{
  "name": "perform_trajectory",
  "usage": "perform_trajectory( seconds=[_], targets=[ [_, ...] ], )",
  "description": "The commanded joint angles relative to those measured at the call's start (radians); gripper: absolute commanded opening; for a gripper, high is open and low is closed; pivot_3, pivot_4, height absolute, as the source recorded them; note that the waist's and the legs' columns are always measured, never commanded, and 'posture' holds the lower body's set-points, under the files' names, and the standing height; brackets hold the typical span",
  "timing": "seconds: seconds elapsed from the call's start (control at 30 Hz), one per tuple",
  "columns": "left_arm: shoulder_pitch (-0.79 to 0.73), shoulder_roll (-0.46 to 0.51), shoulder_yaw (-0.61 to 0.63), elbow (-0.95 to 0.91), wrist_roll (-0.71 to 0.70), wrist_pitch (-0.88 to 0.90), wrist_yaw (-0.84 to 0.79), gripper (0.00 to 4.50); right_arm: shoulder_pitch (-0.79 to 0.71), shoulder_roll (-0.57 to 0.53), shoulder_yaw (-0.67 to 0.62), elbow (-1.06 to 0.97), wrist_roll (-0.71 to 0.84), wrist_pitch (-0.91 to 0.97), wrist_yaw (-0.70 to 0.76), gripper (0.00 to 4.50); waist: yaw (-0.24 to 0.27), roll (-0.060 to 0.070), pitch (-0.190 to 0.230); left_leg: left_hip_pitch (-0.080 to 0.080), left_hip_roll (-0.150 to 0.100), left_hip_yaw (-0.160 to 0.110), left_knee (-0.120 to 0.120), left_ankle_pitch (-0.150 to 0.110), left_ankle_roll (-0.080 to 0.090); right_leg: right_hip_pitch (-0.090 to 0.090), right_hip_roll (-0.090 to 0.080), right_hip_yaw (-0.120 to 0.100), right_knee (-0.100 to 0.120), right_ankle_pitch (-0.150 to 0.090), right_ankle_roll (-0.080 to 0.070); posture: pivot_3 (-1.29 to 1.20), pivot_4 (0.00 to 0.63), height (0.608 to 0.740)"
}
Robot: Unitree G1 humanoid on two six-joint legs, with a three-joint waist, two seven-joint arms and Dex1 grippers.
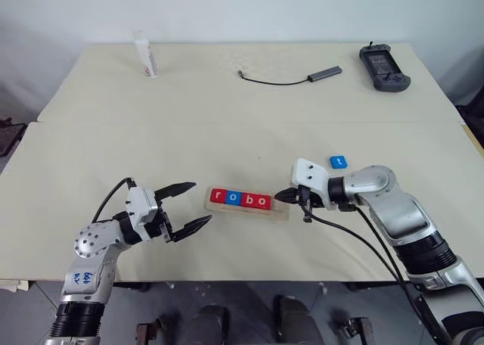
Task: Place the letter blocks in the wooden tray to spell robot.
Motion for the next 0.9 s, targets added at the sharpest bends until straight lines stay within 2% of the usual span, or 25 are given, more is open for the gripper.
perform_trajectory(
  seconds=[0.03, 0.1, 0.23, 0.37, 0.47, 0.57, 0.73, 0.83, 0.9],
  targets=[
    [0.004, 0.006, 0.011, -0.007, -0.01, -0.013, -0.013, 4.5, 0.103, -0.022, -0.177, -0.105, 0.113, -0.063, -0.016, 0.37, 0.01, 0.0, 0.0, 0.0, 0.0, -0.001, 0.0, 0.0, 0.0, 0.0, 0.0, 0.0, 0.0, 0.0, 0.0, 0.0, 0.15, 0.74],
    [0.002, 0.009, 0.012, 0.002, -0.012, -0.014, -0.022, 4.5, 0.184, -0.028, -0.255, -0.144, 0.142, -0.081, -0.042, 0.81, 0.014, 0.0, 0.0, -0.001, -0.001, 0.0, 0.0, 0.0, 0.001, 0.0, 0.0, 0.0, 0.0, 0.0, 0.0, 0.0, 0.15, 0.74],
    [-0.047, 0.002, -0.003, 0.059, -0.011, -0.018, -0.055, 4.5, 0.463, -0.029, -0.527, -0.188, 0.161, -0.192, -0.132, 2.21, 0.029, 0.0, 0.0, -0.001, -0.001, -0.002, 0.0, 0.0, 0.001, 0.001, 0.0, -0.001, -0.001, 0.0, 0.0, 0.0, 0.15, 0.74],
    [-0.106, -0.01, -0.02, 0.112, -0.007, -0.02, -0.079, 4.5, 0.637, 0.01, -0.694, -0.199, 0.188, -0.233, -0.211, 3.41, 0.021, 0.0, 0.0, 0.0, -0.001, -0.001, 0.001, 0.0, 0.001, 0.002, 0.0, -0.001, -0.001, 0.0, 0.0, 0.0, 0.15, 0.74],
    [-0.147, -0.016, -0.032, 0.148, -0.004, -0.02, -0.107, 4.5, 0.74, 0.067, -0.792, -0.193, 0.221, -0.263, -0.267, 4.48, 0.015, 0.0, 0.0, 0.003, 0.0, 0.002, 0.0, 0.0, 0.001, 0.003, 0.001, 0.001, -0.002, 0.0, 0.0, 0.0, 0.15, 0.74],
    [-0.175, -0.017, -0.04, 0.177, -0.005, -0.026, -0.138, 4.5, 0.82, 0.118, -0.827, -0.197, 0.229, -0.299, -0.306, 4.48, 0.009, 0.0, 0.0, 0.004, 0.001, 0.003, -0.001, 0.0, 0.001, 0.003, 0.002, 0.002, -0.001, 0.0, 0.0, 0.0, 0.15, 0.74],
    [-0.208, -0.021, -0.046, 0.209, -0.001, -0.038, -0.164, 4.5, 0.831, 0.156, -0.807, -0.218, 0.26, -0.298, -0.356, 4.48, -0.001, 0.0, 0.0, 0.005, 0.001, 0.004, 0.001, 0.0, 0.001, 0.003, 0.001, 0.003, 0.0, 0.0, 0.0, 0.0, 0.15, 0.74],
    [-0.216, -0.023, -0.05, 0.211, 0.001, -0.044, -0.171, 4.5, 0.777, 0.138, -0.767, -0.222, 0.27, -0.257, -0.382, 4.48, -0.007, 0.0, 0.0, 0.005, 0.001, 0.004, 0.001, 0.0, 0.001, 0.003, 0.001, 0.003, 0.0, 0.0, 0.0, 0.0, 0.15, 0.74],
    [-0.222, -0.02, -0.048, 0.208, -0.001, -0.047, -0.174, 4.5, 0.683, 0.105, -0.724, -0.226, 0.292, -0.15, -0.416, 4.48, -0.01, 0.0, 0.0, 0.005, 0.001, 0.004, 0.001, 0.0, 0.001, 0.003, 0.001, 0.004, 0.0, 0.0, 0.0, 0.0, 0.15, 0.74]
  ],
)
